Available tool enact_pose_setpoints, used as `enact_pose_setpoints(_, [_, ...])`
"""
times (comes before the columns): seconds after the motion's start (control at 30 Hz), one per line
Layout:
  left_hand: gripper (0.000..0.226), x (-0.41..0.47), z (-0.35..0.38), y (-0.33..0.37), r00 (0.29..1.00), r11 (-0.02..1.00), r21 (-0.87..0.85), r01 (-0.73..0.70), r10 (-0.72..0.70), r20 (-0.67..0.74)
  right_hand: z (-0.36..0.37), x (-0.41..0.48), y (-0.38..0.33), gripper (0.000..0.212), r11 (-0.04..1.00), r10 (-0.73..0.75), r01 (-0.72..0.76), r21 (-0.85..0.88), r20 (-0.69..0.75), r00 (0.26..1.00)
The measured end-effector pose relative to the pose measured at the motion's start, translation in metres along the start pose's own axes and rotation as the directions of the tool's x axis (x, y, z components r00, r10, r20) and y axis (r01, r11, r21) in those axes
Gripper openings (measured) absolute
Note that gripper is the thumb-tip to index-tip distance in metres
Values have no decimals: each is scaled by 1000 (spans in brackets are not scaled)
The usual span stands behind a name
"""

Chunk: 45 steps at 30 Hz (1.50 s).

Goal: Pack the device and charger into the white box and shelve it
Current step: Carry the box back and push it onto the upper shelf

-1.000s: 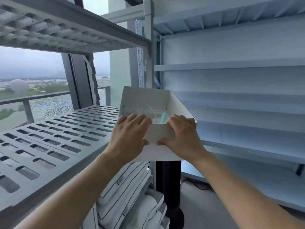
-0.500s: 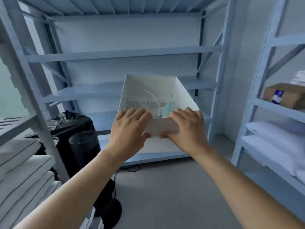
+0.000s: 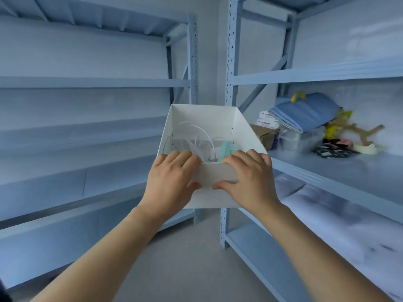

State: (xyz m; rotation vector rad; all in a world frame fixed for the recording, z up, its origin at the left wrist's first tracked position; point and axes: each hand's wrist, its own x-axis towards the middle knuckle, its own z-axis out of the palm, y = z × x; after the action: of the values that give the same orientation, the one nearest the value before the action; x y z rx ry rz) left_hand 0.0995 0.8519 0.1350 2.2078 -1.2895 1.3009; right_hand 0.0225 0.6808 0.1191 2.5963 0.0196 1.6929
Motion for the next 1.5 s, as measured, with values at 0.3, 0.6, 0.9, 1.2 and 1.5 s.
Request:
enact_pose_setpoints(0.3, [46, 91, 65, 47, 995, 989, -129, -70, 60, -80, -24, 27, 100, 52, 983, 50, -45, -179, 21, 999])
enact_pose_setpoints(0.6, [44, 195, 127, 50, 962, 972, -198, -123, 68, -264, -12, 95, 187, 52, 941, -56, 32, -337, -62, 996])
enact_pose_setpoints(0.9, [47, 301, 167, 47, 891, 948, -214, -235, 122, -437, -8, 162, 262, 58, 889, -147, 64, -453, -151, 978])
enact_pose_setpoints(1.2, [51, 348, 162, 102, 812, 901, -263, -345, 146, -565, -71, 166, 297, 57, 838, -137, 24, -545, -169, 976])
enact_pose_setpoints(1.5, [54, 363, 120, 243, 800, 829, -373, -417, 140, -584, -209, 111, 330, 57, 759, -63, -51, -650, -151, 987])
